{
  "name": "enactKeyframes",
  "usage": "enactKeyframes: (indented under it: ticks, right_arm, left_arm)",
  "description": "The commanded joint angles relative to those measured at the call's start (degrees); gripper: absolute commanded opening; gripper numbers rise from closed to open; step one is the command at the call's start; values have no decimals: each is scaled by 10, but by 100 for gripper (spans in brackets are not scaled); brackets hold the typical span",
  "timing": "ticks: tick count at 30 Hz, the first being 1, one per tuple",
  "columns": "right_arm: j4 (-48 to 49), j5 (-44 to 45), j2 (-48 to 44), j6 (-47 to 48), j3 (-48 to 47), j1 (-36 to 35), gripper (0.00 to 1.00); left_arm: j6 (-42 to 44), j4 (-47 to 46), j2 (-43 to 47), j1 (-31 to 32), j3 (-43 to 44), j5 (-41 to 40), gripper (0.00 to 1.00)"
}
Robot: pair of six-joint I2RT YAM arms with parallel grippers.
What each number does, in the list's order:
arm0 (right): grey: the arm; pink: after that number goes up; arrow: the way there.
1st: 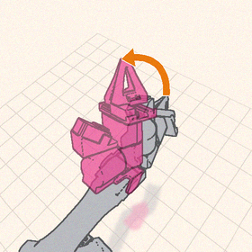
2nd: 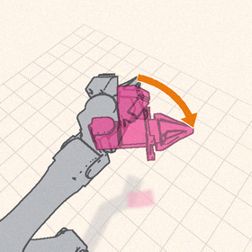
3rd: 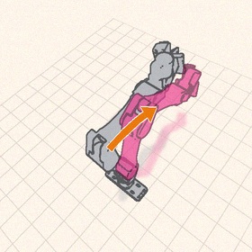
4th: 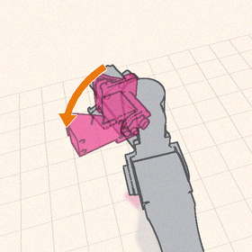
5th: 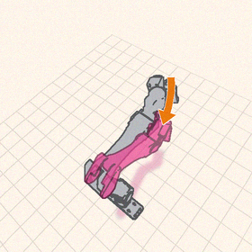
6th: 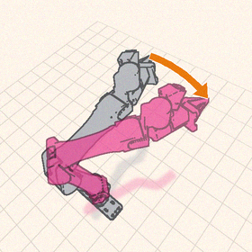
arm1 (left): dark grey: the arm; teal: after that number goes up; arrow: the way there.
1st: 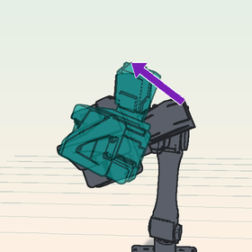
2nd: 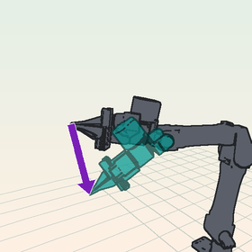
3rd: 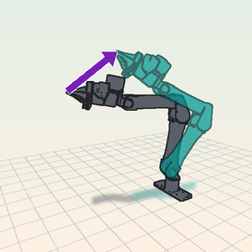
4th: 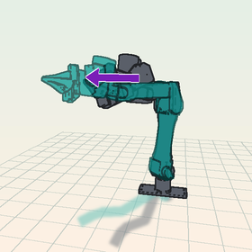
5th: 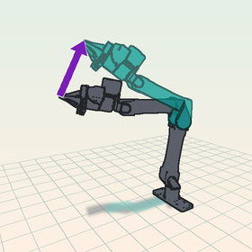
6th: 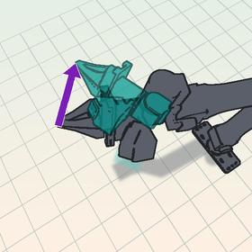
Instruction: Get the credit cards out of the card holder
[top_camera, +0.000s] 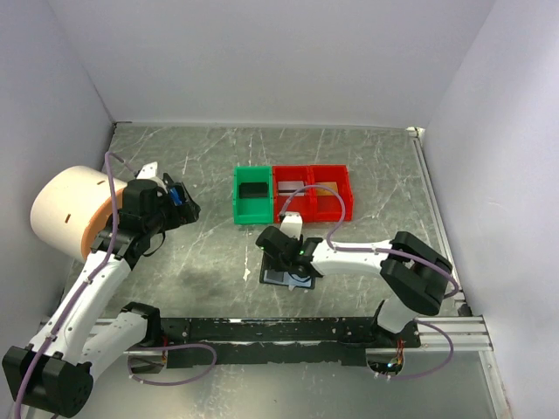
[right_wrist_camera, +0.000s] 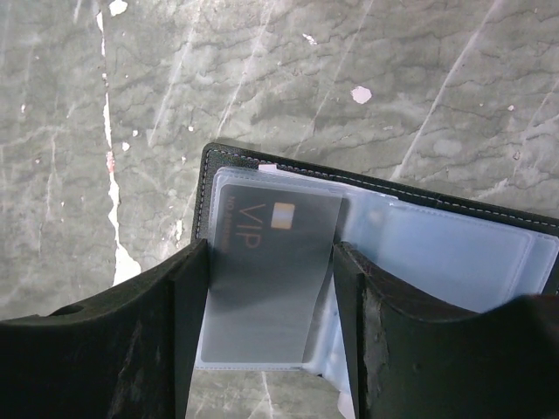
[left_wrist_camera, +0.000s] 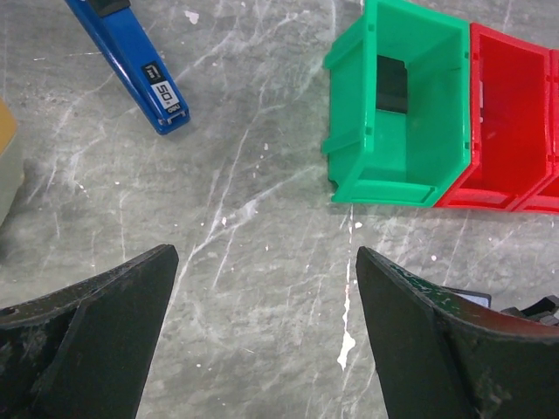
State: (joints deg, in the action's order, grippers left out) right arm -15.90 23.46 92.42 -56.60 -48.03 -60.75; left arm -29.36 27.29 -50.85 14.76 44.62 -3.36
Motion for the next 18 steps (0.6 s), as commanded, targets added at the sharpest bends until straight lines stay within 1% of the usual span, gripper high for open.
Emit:
enactKeyframes:
  ticks: [1, 3, 5, 6, 11, 14, 16, 18]
  right_arm:
    - [61, -48, -18, 17, 39, 8, 55]
    - [80, -66, -24, 27, 48, 13, 55]
    - [91, -81, -25, 33, 53, 17, 58]
    - [91, -82, -24, 33, 54, 18, 60]
    - [76, -82, -17, 45, 48, 19, 63]
    - [81, -87, -23, 55, 54, 18, 62]
    - [84, -87, -27, 55, 60, 18, 59]
    - [87, -86, -30, 53, 65, 19, 57]
  left_arm:
    - [-3, -14, 8, -5, -8, 53, 95]
    - [-8, -28, 11, -5, -19, 82, 95]
    - [-11, -42, 8, -5, -28, 116, 95]
    - [-12, -50, 6, -5, -33, 135, 95]
    - [-30, -90, -13, -5, -66, 222, 92]
    - [-51, -130, -14, -4, -101, 262, 90]
    - [-62, -152, -19, -4, -120, 284, 87]
    - [-67, -164, -27, -1, -129, 289, 85]
